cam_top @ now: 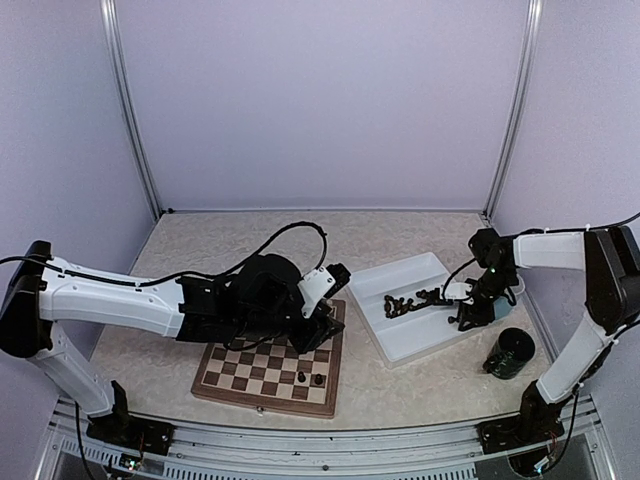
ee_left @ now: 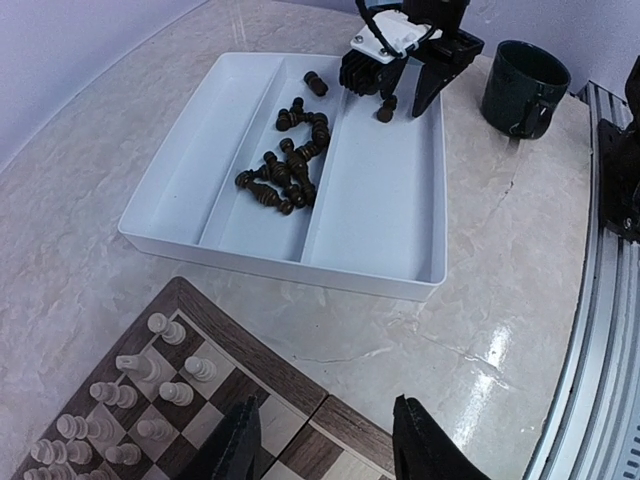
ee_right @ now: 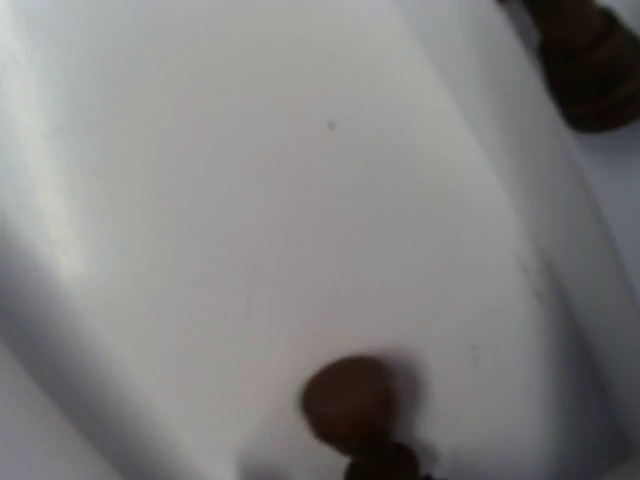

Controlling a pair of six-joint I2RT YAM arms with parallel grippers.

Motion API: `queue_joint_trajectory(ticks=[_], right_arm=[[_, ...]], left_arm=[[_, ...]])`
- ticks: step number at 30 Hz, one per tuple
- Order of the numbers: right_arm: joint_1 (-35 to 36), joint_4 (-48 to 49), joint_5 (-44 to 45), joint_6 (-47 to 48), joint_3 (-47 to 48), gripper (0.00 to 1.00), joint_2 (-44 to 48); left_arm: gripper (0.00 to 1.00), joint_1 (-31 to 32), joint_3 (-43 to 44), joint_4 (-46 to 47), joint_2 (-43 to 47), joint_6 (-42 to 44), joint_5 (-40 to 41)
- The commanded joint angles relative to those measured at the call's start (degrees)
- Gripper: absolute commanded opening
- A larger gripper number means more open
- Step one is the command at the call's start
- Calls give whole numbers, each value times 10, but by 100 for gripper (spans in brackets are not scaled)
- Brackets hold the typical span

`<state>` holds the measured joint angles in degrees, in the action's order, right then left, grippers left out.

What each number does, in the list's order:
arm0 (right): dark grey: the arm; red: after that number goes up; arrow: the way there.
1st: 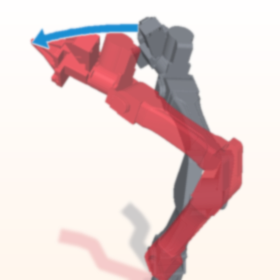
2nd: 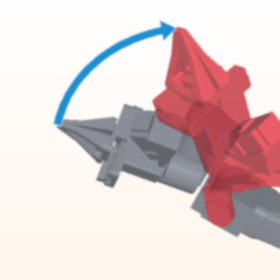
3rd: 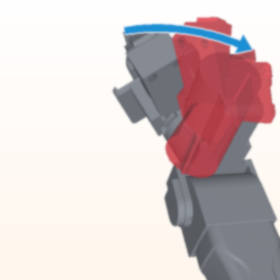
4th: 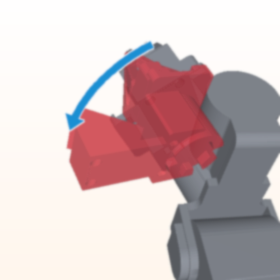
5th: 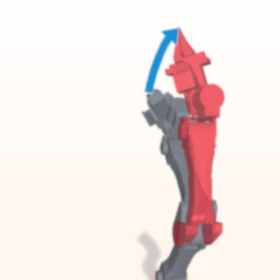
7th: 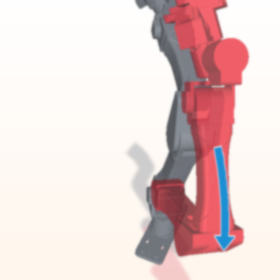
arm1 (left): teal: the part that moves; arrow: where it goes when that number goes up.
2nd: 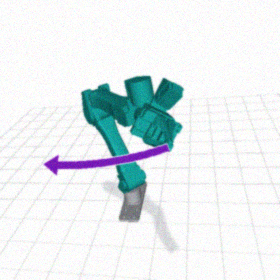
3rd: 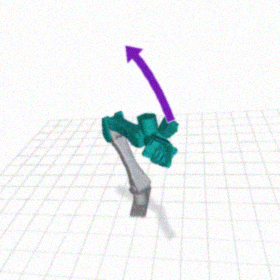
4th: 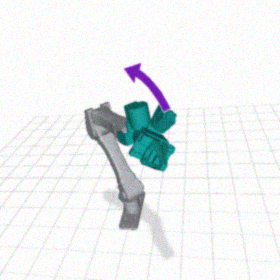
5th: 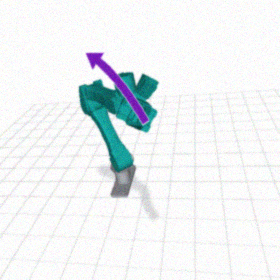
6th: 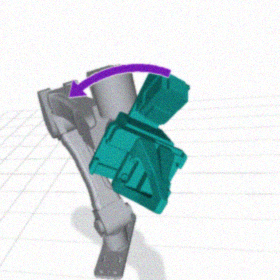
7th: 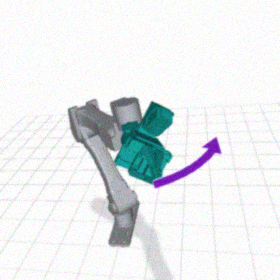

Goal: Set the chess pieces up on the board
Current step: Pick up the bishop from the storage box.

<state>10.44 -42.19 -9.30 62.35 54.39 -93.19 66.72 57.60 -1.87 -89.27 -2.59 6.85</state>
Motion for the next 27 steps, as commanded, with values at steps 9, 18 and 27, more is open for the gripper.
queue_joint_trajectory(ticks=[9,18,27], right_arm=[[0,46,5,15,-18,32,-33],[22,17,-11,-9,14,12,11],[118,-32,-114,-100,127,11,41]], left_arm=[[45,-13,9,33,-13,-18,-19],[45,-39,21,79,-33,-62,-64],[43,-104,42,155,-81,-160,-216]])
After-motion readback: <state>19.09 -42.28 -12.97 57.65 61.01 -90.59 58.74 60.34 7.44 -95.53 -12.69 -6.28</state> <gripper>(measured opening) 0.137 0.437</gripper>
